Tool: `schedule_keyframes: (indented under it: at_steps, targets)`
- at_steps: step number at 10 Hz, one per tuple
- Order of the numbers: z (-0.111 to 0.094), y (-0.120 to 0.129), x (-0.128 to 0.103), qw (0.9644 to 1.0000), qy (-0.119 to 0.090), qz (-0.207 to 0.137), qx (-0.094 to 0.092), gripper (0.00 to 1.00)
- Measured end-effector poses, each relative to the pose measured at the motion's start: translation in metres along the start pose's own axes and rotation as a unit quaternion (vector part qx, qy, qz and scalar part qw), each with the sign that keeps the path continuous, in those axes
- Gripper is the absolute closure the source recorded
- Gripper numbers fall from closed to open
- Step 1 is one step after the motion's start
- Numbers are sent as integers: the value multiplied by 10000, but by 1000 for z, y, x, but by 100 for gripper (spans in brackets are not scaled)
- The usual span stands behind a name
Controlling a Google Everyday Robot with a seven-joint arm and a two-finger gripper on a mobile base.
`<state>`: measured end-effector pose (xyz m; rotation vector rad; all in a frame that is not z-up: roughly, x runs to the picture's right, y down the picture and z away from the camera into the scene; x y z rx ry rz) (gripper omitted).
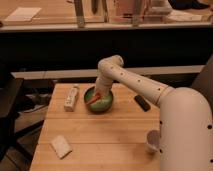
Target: Place the pepper in the ceramic bowl
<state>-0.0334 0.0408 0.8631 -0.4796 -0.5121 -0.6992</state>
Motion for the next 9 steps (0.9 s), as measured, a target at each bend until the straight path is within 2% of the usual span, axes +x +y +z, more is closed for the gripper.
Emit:
schedule_keyframes:
  at_steps: [3, 5, 6, 8, 9]
  targets:
    - [0, 0, 1, 10000, 75, 49, 42, 25]
    - [0, 0, 3, 9999, 135, 85, 43, 20]
    - [-1, 0, 4, 9998, 160, 98, 39, 25]
    - [0, 0, 2, 10000, -10, 79, 38, 41]
    - [0, 0, 2, 10000, -6, 74, 36, 54]
